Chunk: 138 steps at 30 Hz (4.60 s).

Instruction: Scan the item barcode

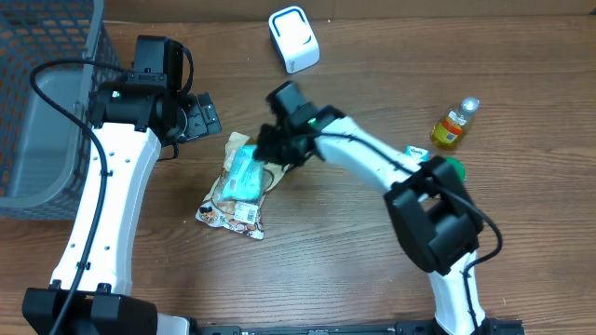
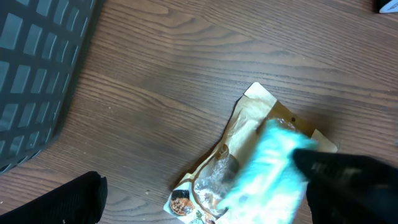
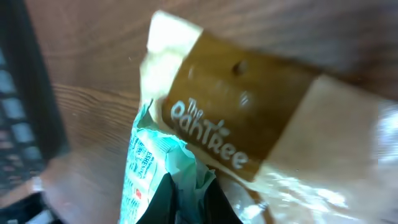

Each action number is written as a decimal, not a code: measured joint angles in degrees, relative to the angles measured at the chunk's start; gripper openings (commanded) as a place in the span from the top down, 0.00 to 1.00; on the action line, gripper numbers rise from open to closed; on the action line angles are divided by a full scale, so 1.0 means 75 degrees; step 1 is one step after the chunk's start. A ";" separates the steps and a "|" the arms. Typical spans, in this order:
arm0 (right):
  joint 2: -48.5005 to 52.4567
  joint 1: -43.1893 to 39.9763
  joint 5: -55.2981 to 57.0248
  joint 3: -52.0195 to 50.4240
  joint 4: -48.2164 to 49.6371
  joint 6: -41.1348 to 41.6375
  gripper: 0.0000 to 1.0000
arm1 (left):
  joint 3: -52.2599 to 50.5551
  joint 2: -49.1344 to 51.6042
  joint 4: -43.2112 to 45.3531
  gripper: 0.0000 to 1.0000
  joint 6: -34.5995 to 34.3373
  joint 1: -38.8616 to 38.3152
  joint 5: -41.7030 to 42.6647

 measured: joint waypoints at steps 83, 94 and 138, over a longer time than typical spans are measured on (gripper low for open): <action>-0.1370 -0.2850 -0.0667 0.0612 -0.4549 -0.3416 0.69 | 0.0000 0.0000 0.0000 0.00 0.0000 0.0000 0.0000; -0.1370 -0.3261 0.0472 0.0612 -0.4698 -0.3596 0.32 | 0.0020 0.0017 0.1448 0.96 -0.0041 -0.0003 0.0560; -0.1294 -0.3649 -0.1580 -0.2917 -0.0166 -0.3791 0.46 | -0.0105 0.4564 0.3608 0.96 0.0970 -0.2419 0.4301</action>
